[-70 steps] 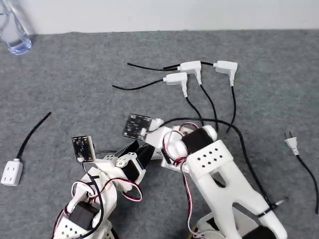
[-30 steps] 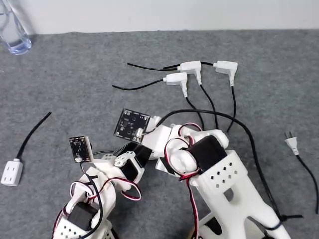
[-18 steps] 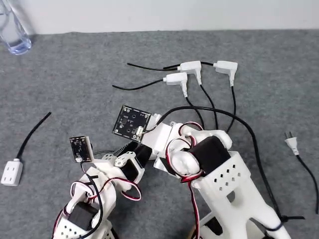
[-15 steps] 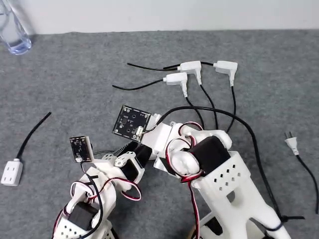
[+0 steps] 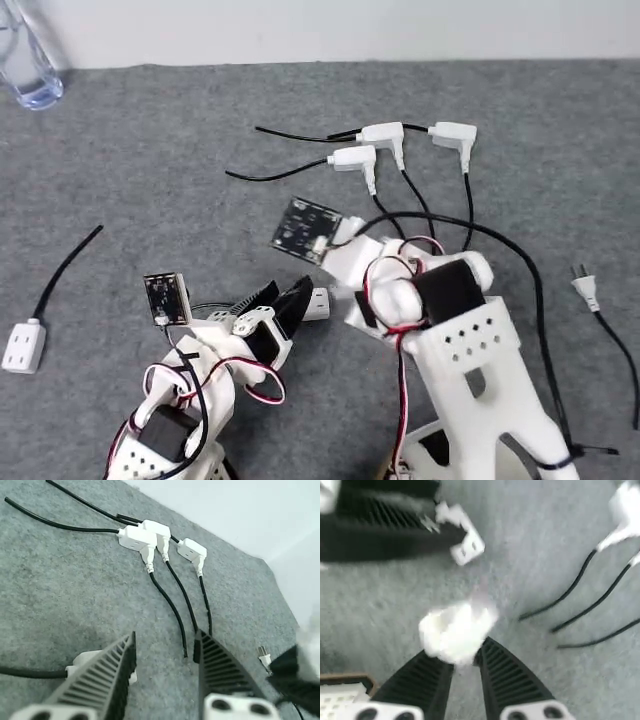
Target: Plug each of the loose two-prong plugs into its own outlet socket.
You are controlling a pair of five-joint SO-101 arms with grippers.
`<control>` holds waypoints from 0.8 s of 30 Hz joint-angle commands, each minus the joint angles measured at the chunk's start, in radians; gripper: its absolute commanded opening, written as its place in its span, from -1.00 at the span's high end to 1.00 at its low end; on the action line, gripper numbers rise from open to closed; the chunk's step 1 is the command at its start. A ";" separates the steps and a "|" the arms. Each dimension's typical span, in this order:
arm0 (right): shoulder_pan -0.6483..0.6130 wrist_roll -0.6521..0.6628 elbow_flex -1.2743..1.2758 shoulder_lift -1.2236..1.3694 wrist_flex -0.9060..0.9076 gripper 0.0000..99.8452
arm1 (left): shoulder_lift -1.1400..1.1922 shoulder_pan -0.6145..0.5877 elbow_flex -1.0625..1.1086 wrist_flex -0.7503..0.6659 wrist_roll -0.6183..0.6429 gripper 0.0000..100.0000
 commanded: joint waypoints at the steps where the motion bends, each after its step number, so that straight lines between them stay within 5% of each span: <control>1: 0.076 0.058 0.107 -0.022 -0.096 0.98 | -0.003 -0.002 -0.010 0.002 0.003 0.63; 11: 0.326 0.322 0.448 -0.012 -0.387 0.98 | -0.003 0.000 -0.010 -0.002 0.003 0.63; 24: 0.223 0.261 0.578 -0.012 -0.584 0.98 | -0.003 0.000 -0.010 0.000 0.003 0.63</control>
